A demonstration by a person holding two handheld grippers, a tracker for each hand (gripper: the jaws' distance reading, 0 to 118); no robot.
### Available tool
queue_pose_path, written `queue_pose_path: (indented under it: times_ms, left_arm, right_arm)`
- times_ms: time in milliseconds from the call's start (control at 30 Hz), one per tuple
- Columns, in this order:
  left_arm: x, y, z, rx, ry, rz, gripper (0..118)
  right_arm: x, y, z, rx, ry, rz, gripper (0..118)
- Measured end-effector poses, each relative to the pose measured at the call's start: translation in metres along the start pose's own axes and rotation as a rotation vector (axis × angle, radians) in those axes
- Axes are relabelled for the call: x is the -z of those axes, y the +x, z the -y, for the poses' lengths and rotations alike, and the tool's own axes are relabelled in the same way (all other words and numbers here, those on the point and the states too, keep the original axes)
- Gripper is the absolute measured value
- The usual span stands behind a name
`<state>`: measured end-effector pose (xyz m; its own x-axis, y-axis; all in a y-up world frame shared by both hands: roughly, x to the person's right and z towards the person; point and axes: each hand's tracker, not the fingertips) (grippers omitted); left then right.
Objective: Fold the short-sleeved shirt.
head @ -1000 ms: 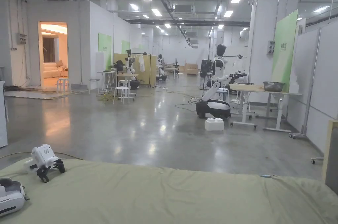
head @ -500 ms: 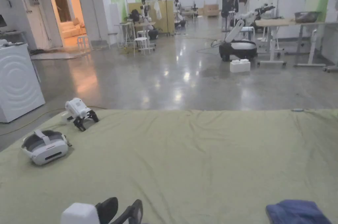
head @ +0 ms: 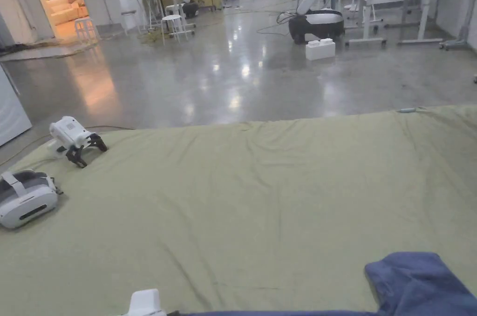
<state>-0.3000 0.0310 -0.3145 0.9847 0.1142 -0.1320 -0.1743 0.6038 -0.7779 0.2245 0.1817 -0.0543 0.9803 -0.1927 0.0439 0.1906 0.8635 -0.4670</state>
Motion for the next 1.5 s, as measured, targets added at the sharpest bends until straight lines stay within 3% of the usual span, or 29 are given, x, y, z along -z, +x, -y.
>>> queue_pose_path:
  times_ms: [33,100,133,200,233,267,300,333,400,467,533,567,600,633,667,733,800,933,1133,1300,1400,1433,1467,1500]
  left_arm:
    - [-0.003,0.001,0.000,0.007,0.014,-0.004,38]
    - [-0.005,0.003,-0.002,0.031,0.019,0.002,11]
    - [-0.003,0.007,-0.002,0.042,0.003,0.024,3]
    - [0.001,0.017,-0.001,0.110,-0.010,-0.025,2]
    - [0.004,0.019,-0.001,0.138,-0.020,-0.035,2]
    - [0.006,0.021,0.000,0.150,-0.026,-0.043,2]
    - [0.007,0.021,0.000,0.148,-0.027,-0.040,2]
    - [0.007,0.021,-0.001,0.153,-0.032,-0.040,2]
    - [0.006,0.020,-0.003,0.163,-0.040,-0.038,2]
    - [0.006,0.020,-0.005,0.157,-0.045,-0.035,2]
    - [0.007,0.017,-0.006,0.151,-0.047,-0.031,2]
    - [0.007,0.017,-0.007,0.150,-0.047,-0.029,2]
    - [0.006,0.017,-0.007,0.150,-0.048,-0.028,2]
    - [0.006,0.017,-0.007,0.150,-0.050,-0.027,2]
    - [0.005,0.018,-0.009,0.149,-0.054,-0.027,2]
    - [0.000,0.018,-0.013,0.146,-0.064,-0.024,1]
    - [-0.019,0.011,-0.013,0.157,-0.013,0.012,0]
    - [-0.100,-0.013,0.003,0.068,0.099,0.128,0]
    - [-0.188,-0.047,0.088,0.106,0.048,0.155,0]
    - [-0.185,-0.053,0.149,0.166,-0.075,0.157,0]
    - [-0.175,-0.048,0.162,0.175,-0.074,0.148,0]
    - [-0.171,-0.048,0.162,0.175,-0.069,0.143,13]
    - [-0.169,-0.049,0.162,0.168,-0.062,0.145,32]
    - [-0.167,-0.050,0.160,0.158,-0.061,0.145,32]
  right_arm:
    - [0.004,0.002,0.001,0.008,-0.011,0.000,0]
    - [0.015,0.006,-0.004,0.011,-0.018,-0.012,0]
    - [0.026,0.007,-0.011,0.016,-0.021,-0.021,0]
    - [0.055,0.013,-0.026,0.014,-0.053,-0.040,3]
    - [0.078,0.015,-0.037,-0.006,-0.085,-0.036,18]
    - [0.105,0.020,-0.048,-0.027,-0.147,-0.025,60]
    - [0.130,0.026,-0.056,-0.033,-0.186,-0.017,82]
    - [0.163,0.034,-0.061,-0.033,-0.228,-0.014,84]
    - [0.219,0.049,-0.065,-0.048,-0.274,0.028,83]
    - [0.281,0.070,-0.060,-0.135,-0.399,0.055,79]
    - [0.321,0.082,-0.048,-0.165,-0.560,0.124,76]
    - [0.334,0.088,-0.039,-0.158,-0.638,0.151,68]
    - [0.336,0.089,-0.032,-0.147,-0.661,0.143,51]
    - [0.330,0.087,-0.029,-0.145,-0.621,0.121,36]
    - [0.323,0.083,-0.033,-0.158,-0.580,0.130,33]
    - [0.302,0.071,-0.040,-0.141,-0.561,0.093,2]
    - [0.280,0.066,-0.048,-0.174,-0.507,0.084,2]
    - [0.202,0.064,-0.057,-0.153,-0.360,0.030,2]
    - [0.077,0.073,-0.005,-0.149,-0.320,0.014,2]
    - [0.034,0.080,0.054,-0.107,-0.426,0.033,2]
    - [0.042,0.084,0.077,-0.154,-0.462,0.063,2]
    - [0.044,0.081,0.081,-0.164,-0.449,0.074,4]
    - [0.046,0.080,0.084,-0.167,-0.444,0.067,18]
    - [0.049,0.077,0.084,-0.173,-0.438,0.072,18]
